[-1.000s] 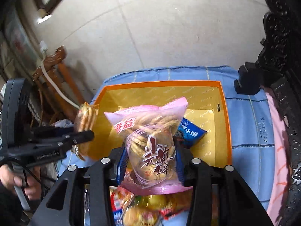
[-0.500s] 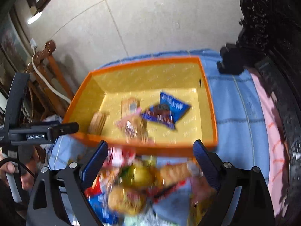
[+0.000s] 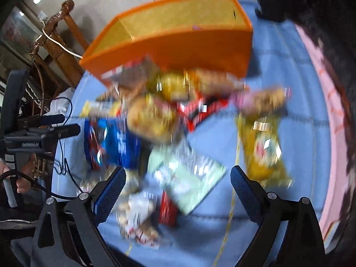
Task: Organize snacks
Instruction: 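Carry both packets over the orange box and open both tools to drop them, then grasp the black duck-neck sausage packet with the left tool while the right tool grasps the yellow soft-bread packet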
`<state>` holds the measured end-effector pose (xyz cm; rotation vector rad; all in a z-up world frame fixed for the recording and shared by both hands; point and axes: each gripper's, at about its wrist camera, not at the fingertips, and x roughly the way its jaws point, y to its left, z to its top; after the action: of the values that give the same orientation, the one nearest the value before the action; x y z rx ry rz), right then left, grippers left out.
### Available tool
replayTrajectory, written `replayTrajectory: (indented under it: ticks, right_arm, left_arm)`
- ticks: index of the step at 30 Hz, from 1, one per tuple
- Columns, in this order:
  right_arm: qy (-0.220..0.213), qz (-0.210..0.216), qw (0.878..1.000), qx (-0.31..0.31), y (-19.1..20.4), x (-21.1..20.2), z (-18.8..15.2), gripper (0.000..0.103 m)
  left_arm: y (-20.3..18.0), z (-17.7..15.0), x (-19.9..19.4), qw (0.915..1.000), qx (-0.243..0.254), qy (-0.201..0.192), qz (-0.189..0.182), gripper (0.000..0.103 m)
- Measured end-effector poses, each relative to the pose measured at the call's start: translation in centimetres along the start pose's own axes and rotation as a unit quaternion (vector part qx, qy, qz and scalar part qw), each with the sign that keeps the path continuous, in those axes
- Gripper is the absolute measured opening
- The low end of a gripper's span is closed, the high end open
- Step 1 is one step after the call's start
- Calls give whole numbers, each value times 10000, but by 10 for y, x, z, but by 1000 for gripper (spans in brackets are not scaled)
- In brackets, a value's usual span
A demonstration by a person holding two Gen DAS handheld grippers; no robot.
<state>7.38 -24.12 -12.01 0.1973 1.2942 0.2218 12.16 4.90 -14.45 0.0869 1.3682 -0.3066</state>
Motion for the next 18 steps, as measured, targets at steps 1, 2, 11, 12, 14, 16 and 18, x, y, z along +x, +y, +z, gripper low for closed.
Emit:
replayTrajectory:
  ticks: [1,2,11,12,14,16,18]
  right_arm:
    - [70,58,9999,45,0,2,-5,95]
    - [93,79,9999,61,1,3,-7,95]
    - [22,40,10000,77,7,-4,-18,95]
    - [46,48,9999,122,5,-6,-17,95]
    - [41,25,9998,190,2,-7,-18,95]
    - [38,1,9996,276,-3,-8,-22,95]
    - [-88,-145,9990,423,-12,-11,-23,95]
  left_arm:
    - [6,-3,5,9999,-104,53,32,99]
    - [11,-4,9,9997,-198,80,95,99]
    - [39,-2,46,9971,-649,172,349,98]
    - [40,0,53,9969,-668,251,321,95]
    - [41,2,62,9966,-687,361,280,78]
    - [44,3,67,9963,-729,419,157,76]
    - [47,4,68,9960,-792,416,46,62]
